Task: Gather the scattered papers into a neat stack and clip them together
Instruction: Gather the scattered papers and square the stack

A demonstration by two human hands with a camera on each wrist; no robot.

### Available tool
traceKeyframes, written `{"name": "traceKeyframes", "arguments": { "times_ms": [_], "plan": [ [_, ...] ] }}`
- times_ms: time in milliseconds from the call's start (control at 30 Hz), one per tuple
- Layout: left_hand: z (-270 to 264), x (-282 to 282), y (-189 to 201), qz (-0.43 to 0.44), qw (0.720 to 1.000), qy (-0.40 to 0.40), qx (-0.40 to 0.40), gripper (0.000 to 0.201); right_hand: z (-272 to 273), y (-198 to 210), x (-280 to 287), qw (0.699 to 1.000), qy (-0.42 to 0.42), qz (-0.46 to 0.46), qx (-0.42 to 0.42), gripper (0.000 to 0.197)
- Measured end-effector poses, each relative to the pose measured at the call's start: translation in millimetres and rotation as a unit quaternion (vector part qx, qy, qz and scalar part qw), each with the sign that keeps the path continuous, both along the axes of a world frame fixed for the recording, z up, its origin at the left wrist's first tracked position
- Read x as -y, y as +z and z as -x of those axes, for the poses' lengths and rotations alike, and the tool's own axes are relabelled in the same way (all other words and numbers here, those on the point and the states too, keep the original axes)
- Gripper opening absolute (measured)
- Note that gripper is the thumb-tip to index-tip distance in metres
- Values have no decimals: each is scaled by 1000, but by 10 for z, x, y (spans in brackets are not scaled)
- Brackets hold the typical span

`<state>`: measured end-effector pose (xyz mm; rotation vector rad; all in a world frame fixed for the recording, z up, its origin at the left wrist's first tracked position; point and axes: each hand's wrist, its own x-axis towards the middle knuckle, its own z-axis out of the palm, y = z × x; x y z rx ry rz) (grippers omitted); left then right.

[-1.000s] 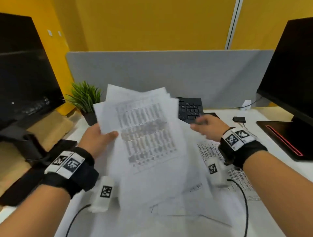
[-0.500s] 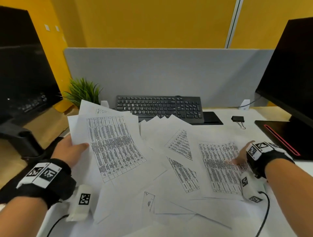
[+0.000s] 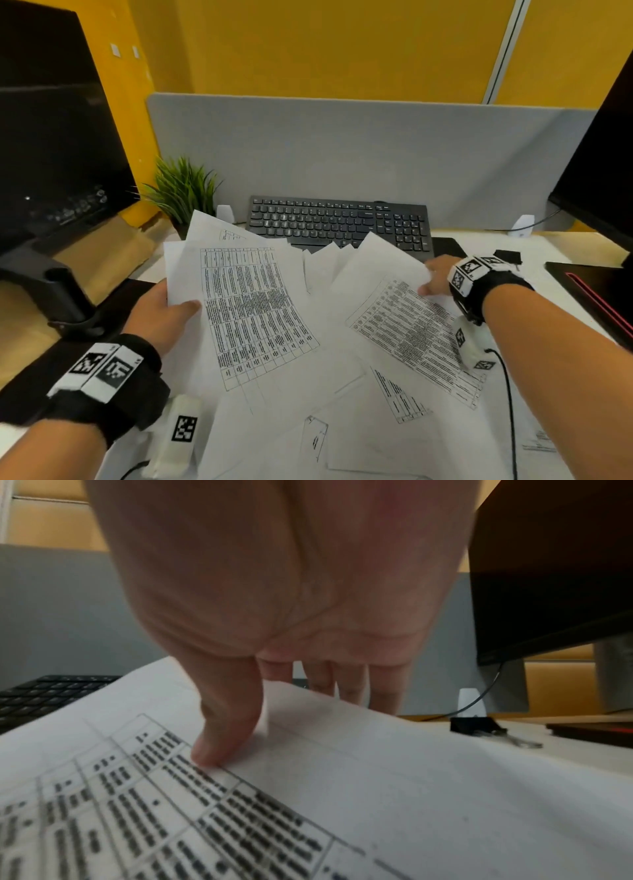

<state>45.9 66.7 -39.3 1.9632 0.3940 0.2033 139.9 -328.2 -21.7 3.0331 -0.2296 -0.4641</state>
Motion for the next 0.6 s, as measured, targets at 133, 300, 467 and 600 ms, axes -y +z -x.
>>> {"name": "traceKeyframes", "arguments": {
  "times_ms": [133,300,467,600],
  "plan": [
    [-74,-13,-25,6,1000,-7,0,28,-185,-146,-135,1000,13,3,-23,82],
    [-125,-21,-80,4,1000,-5,-10,28,-232,-189,-101,1000,-4,-17,-12,67],
    [-59,44,-34,26,1000,-7,-3,30,-142,-241,39,998,-51,-32,22,64],
    [7,40,22,44,999,2,5,31,-54,-261,123,996,-71,-48,20,67]
  ]
}}
